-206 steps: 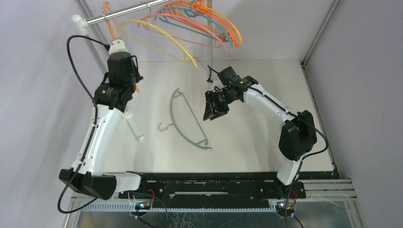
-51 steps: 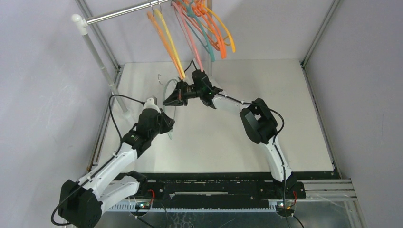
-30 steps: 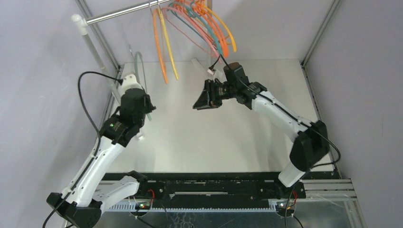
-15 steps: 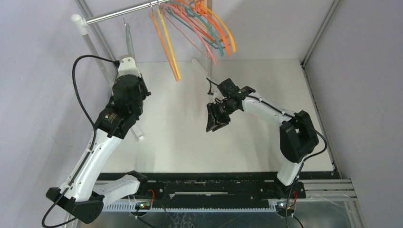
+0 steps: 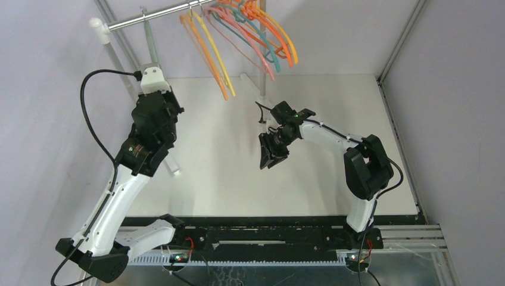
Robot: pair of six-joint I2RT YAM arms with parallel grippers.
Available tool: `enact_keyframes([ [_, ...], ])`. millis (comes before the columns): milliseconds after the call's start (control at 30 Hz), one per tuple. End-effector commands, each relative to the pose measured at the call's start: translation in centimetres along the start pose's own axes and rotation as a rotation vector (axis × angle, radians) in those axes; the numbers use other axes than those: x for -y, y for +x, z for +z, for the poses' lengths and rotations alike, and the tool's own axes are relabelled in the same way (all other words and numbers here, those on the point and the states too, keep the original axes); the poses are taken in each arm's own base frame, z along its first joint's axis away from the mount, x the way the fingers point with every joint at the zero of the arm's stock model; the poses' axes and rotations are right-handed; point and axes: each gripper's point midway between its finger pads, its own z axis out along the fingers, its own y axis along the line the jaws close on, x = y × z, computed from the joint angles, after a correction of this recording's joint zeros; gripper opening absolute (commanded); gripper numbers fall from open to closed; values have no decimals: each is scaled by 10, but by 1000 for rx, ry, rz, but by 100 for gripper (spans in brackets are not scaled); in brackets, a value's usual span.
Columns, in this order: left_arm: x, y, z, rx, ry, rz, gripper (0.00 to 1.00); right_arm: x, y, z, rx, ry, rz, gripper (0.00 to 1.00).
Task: Organize the hangers
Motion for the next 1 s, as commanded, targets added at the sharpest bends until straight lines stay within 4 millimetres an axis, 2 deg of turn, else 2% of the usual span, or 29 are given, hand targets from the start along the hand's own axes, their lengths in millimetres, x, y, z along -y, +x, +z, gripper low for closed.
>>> enact_keyframes([
  [0,-2,-51,-1,146,-14,-70,0,-5,-13,-13,47,-3,-43,48],
  [167,18,-57,18,125,22,-74,0,-1,-16,-18,62,6,-33,48],
  [333,24,-41,48,61,39,-139,0,2,-18,-26,83,18,-21,48],
  [467,26,-35,65,24,46,-179,0,9,-16,-31,97,38,-7,48],
  [700,51,13,87,-122,110,-182,0,28,-17,-44,162,104,13,48],
  [867,64,52,91,-245,151,-160,0,59,-32,-68,279,218,5,51],
  [933,65,65,89,-284,159,-157,6,72,-38,-80,321,257,14,52],
  [967,65,72,88,-298,162,-158,13,78,-41,-86,340,270,18,53],
])
